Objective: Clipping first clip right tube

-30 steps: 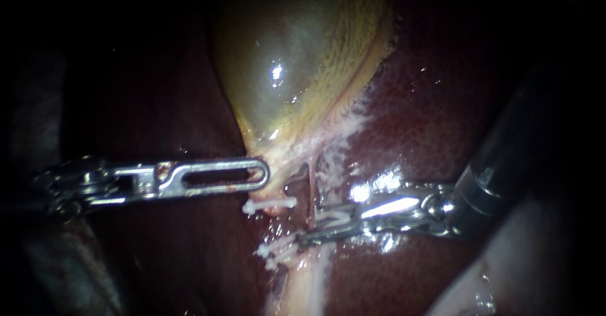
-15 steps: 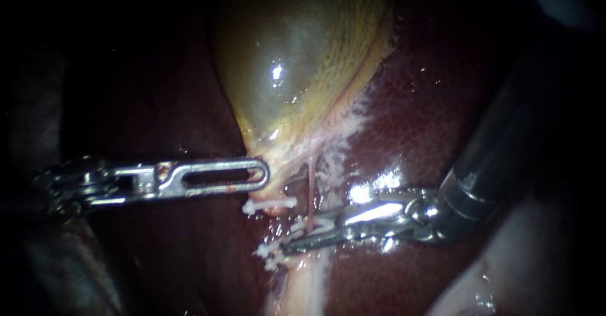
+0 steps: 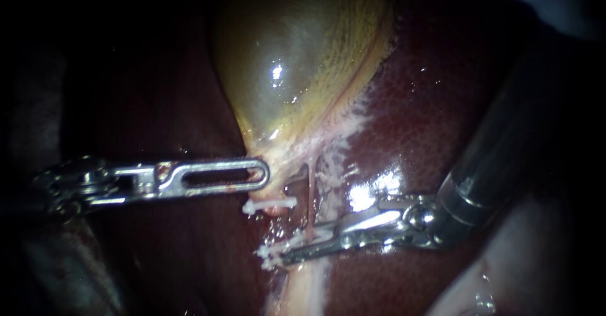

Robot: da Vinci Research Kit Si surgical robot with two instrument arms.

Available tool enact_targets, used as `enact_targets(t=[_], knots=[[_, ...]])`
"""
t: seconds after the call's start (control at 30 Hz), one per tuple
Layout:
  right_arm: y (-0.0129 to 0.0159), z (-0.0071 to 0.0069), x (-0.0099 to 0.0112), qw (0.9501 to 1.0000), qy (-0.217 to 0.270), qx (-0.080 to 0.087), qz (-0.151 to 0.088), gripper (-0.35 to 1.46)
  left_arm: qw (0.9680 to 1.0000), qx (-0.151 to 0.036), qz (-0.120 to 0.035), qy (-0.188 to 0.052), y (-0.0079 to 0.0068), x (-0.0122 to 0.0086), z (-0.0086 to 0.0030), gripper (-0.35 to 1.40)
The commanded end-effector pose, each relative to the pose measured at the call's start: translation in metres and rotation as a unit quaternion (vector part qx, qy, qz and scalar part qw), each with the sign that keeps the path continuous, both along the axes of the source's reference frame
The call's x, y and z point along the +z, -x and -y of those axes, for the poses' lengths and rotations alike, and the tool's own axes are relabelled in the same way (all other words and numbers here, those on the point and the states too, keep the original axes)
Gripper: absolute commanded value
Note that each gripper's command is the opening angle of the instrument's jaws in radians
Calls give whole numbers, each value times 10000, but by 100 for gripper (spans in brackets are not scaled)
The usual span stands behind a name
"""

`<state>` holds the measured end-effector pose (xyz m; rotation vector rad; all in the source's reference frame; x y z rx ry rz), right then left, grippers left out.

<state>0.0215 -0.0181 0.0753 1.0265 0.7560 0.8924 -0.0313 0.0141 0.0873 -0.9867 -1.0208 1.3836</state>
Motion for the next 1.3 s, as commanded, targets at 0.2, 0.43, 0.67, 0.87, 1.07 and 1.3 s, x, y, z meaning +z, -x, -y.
enact_targets(t=[0.2, 0.43, 0.67, 0.87, 1.07, 1.3], knots=[[0, 1, 1, 10000, -74, -3, 38, 23, 10000, 1, 3, 1, 0, 1, 0, -35], [0, -5, 6, 9997, -205, 48, 105, 0, 10000, 0, 1, 4, 0, 2, 1, -35], [2, -12, 13, 9993, -244, 173, 215, -23, 10000, -1, 0, 7, 1, 3, 1, -35], [5, -13, 15, 9992, -226, 160, 277, -35, 10000, -2, -1, 8, 1, 4, 2, -35], [5, -13, 15, 9992, -224, 142, 301, -35, 10000, -2, -1, 8, 1, 3, 2, -35], [5, -13, 15, 9992, -222, 133, 313, -35, 10000, 7, -12, 6, 1, 3, 2, -35]])
